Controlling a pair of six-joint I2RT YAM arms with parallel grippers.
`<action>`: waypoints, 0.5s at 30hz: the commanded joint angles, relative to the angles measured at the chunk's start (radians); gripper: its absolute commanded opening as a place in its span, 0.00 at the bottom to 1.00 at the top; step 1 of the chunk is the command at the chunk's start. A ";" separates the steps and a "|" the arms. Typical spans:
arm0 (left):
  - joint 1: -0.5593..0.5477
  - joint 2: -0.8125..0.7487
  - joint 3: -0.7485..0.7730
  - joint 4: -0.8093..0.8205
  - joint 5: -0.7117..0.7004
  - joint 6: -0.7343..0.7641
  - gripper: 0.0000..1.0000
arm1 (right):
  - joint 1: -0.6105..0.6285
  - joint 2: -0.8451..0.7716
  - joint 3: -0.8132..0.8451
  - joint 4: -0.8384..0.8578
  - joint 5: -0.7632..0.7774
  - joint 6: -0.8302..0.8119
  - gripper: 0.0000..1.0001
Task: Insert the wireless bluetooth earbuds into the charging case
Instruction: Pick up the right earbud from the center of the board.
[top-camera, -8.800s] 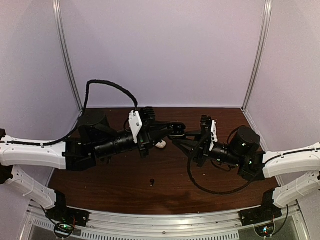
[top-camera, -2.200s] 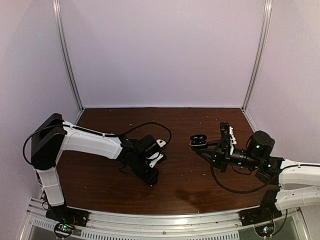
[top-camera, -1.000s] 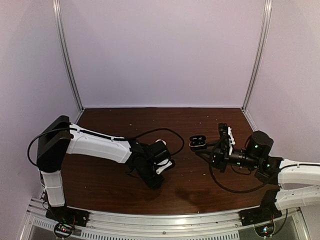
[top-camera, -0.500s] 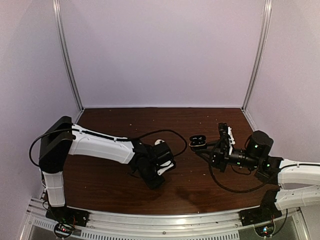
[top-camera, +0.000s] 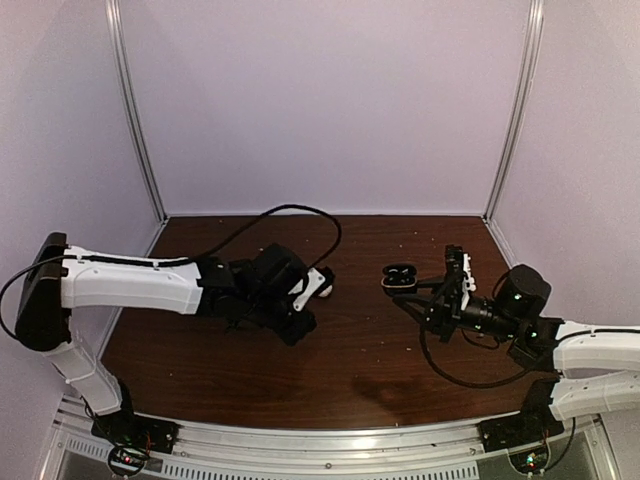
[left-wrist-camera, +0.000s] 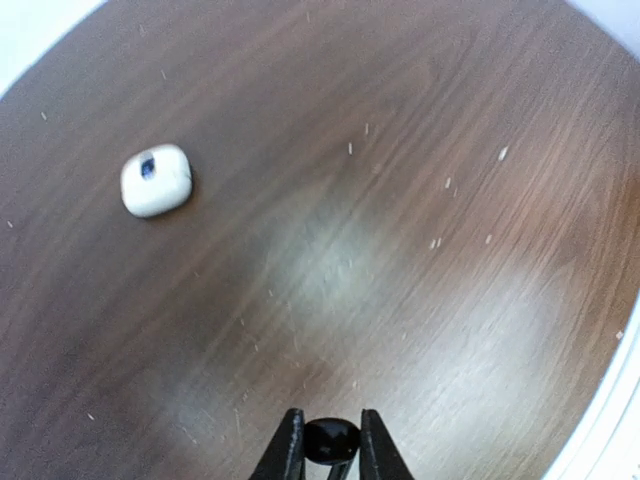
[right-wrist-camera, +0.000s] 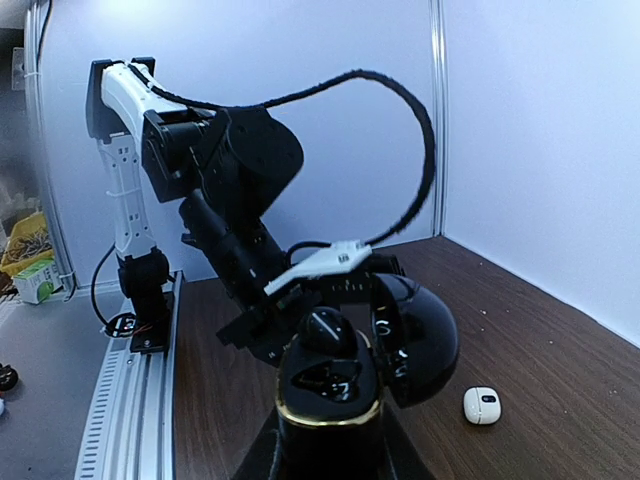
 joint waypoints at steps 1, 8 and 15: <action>0.005 -0.170 -0.070 0.315 -0.019 0.039 0.12 | -0.006 0.024 -0.021 0.162 0.024 -0.043 0.00; 0.005 -0.382 -0.174 0.639 0.046 0.117 0.13 | -0.004 0.091 -0.022 0.311 0.016 -0.097 0.00; -0.007 -0.424 -0.221 0.883 0.150 0.167 0.13 | 0.008 0.190 0.000 0.459 0.056 -0.136 0.00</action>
